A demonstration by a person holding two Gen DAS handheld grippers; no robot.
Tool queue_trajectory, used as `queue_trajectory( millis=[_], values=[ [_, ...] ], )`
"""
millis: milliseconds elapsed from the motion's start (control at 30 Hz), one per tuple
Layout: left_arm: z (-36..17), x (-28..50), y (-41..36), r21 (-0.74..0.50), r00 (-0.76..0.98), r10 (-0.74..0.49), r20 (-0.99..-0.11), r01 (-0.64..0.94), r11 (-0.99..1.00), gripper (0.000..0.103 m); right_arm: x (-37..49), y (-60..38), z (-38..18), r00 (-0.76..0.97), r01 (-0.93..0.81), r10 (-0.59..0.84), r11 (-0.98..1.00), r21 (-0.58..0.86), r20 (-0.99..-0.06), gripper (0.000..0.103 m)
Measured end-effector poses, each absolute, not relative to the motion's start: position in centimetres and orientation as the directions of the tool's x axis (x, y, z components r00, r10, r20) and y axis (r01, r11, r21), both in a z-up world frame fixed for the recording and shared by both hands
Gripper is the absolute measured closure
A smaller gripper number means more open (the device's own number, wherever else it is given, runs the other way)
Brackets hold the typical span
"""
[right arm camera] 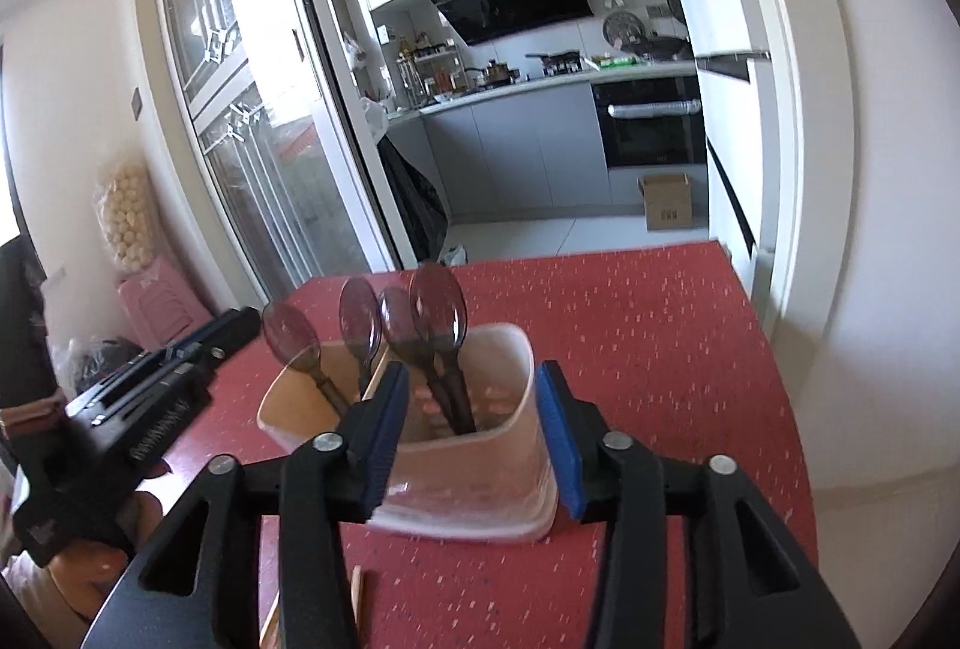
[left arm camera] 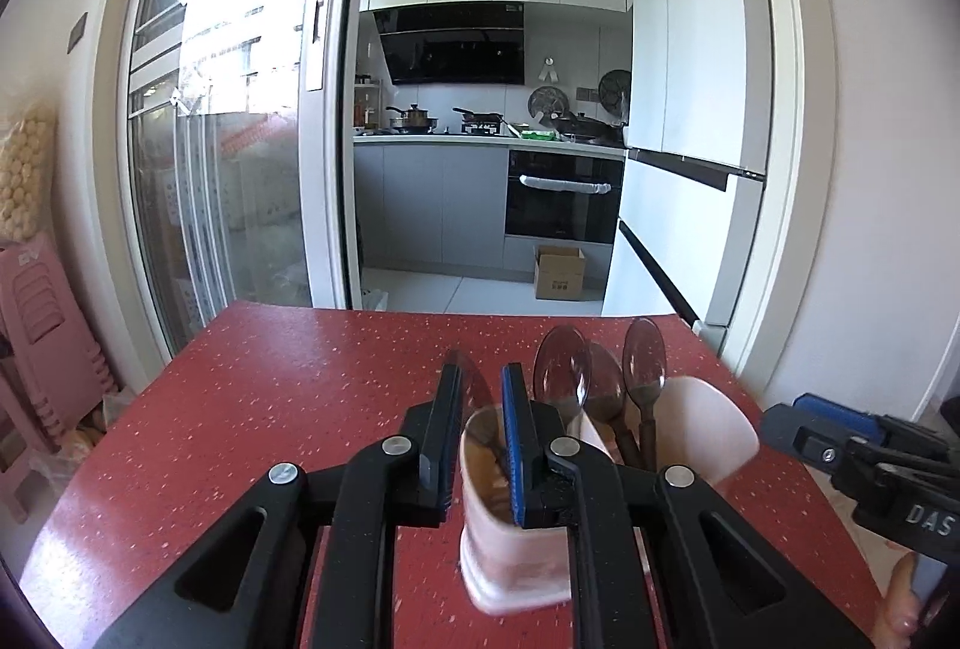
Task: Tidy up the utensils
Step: 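Withdraw both open tools back over the remaining chopsticks and spoon, then close the right tool on the dark-handled spoon while the left tool grasps the yellow-patterned chopstick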
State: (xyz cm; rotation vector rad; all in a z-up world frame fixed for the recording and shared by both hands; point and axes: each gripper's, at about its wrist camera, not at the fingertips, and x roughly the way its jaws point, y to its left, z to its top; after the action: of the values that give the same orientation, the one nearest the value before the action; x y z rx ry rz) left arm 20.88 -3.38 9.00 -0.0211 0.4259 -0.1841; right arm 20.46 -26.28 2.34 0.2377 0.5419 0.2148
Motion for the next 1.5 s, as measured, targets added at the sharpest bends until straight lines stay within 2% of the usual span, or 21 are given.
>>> queue_trajectory(
  millis=[67,100,133,200,300,400,500,533,600,900,1500],
  values=[
    [8.9,20.1,-2.7,-0.071,0.885,-0.183,-0.428,0.17,0.983,0.057,20.0,-26.4,2.0,0.823,-0.13,0.267,0.948,0.292,-0.501,0.047],
    [8.8,19.7,-2.2,-0.08,0.879,-0.182,-0.441,0.163,0.983,0.014,19.6,-26.4,1.8,0.817,-0.126,0.268,0.947,0.297,-0.51,0.046],
    [8.6,19.2,-1.8,-0.093,0.872,-0.174,-0.458,0.147,0.985,0.0,19.3,-26.4,1.7,0.813,-0.122,0.268,0.946,0.3,-0.516,0.043],
    [8.1,18.0,-0.9,-0.116,0.877,-0.157,-0.455,0.117,0.986,0.0,18.7,-26.4,1.3,0.801,-0.113,0.27,0.945,0.307,-0.535,0.04],
    [6.8,16.7,-0.2,-0.092,0.853,-0.135,-0.505,0.102,0.991,0.0,17.7,-26.3,0.6,0.774,-0.097,0.275,0.942,0.322,-0.571,0.035],
    [5.1,14.9,0.6,-0.073,0.825,-0.113,-0.554,0.087,0.994,0.0,16.4,-26.2,-0.3,0.742,-0.093,0.295,0.935,0.343,-0.602,0.02],
    [3.0,13.2,1.4,-0.043,0.786,-0.084,-0.612,0.073,0.996,0.0,15.1,-25.9,-1.2,0.708,-0.092,0.315,0.929,0.36,-0.633,0.018],
    [2.3,12.8,1.6,-0.035,0.774,-0.076,-0.629,0.07,0.997,0.0,14.7,-25.7,-1.6,0.697,-0.085,0.311,0.931,0.355,-0.646,0.007],
    [0.6,11.6,1.9,-0.035,0.739,-0.074,-0.669,0.069,0.997,0.0,13.7,-25.5,-2.2,0.686,-0.074,0.306,0.932,0.355,-0.66,0.0],
    [-4.3,9.0,2.4,-0.027,0.628,-0.061,-0.776,0.064,0.998,0.0,10.2,-23.0,-5.5,0.552,-0.041,0.244,0.963,0.266,-0.797,0.0],
    [-6.1,10.1,2.0,-0.003,0.548,-0.043,-0.835,0.075,0.997,0.0,8.2,-22.3,-9.0,0.447,0.029,0.151,0.983,0.183,-0.882,0.0]
  ],
)
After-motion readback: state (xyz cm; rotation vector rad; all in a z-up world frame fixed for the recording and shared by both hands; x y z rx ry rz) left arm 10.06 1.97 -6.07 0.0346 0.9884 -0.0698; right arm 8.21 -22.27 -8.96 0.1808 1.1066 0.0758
